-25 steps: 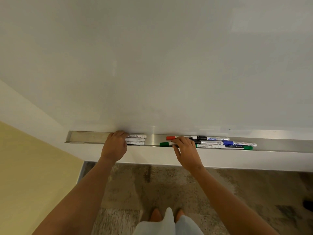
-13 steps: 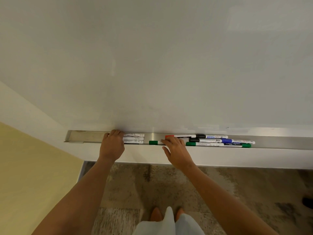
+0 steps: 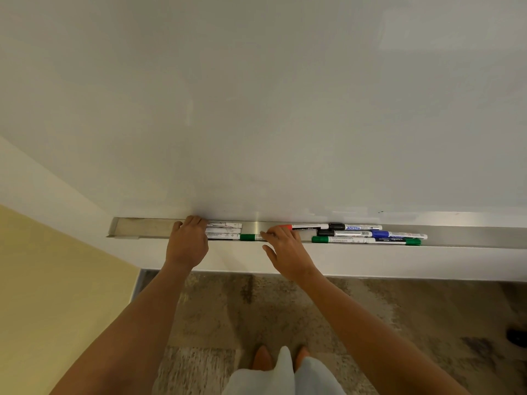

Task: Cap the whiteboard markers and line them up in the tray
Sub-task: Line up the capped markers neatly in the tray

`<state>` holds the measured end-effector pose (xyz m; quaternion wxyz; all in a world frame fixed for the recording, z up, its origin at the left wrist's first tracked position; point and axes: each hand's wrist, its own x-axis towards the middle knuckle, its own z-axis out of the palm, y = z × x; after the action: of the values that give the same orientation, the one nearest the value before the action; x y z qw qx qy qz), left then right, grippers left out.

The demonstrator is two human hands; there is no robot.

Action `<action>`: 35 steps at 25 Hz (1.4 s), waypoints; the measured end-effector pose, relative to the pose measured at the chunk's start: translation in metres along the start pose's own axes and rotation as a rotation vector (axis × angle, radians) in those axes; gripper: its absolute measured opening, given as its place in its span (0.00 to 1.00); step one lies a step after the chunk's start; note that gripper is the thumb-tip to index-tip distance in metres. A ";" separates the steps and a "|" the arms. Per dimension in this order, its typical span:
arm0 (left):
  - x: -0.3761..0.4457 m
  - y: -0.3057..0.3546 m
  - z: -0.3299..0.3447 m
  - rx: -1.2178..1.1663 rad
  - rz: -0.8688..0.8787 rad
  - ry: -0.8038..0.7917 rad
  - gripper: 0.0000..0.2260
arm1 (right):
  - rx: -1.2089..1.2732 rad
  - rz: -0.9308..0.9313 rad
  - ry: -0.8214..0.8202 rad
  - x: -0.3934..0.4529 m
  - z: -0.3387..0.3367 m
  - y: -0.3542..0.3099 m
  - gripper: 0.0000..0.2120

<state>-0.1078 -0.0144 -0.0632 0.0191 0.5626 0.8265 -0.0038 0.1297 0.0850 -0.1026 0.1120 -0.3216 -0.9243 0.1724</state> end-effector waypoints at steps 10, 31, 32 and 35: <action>-0.006 0.008 0.010 -0.109 0.105 0.120 0.13 | -0.059 0.247 0.239 -0.010 -0.025 0.053 0.09; -0.015 0.040 0.032 -0.336 0.067 0.125 0.14 | -0.065 0.005 0.162 0.007 0.000 0.021 0.10; -0.015 0.039 0.032 -0.332 0.059 0.122 0.14 | -0.058 0.007 0.155 0.007 0.002 0.019 0.10; -0.015 0.037 0.033 -0.320 0.057 0.113 0.14 | -0.039 0.005 0.127 0.009 0.005 0.015 0.13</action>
<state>-0.0673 -0.0154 -0.0952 0.0618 0.5748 0.8001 0.1601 0.1297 0.0999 -0.1120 0.1637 -0.3364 -0.9177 0.1337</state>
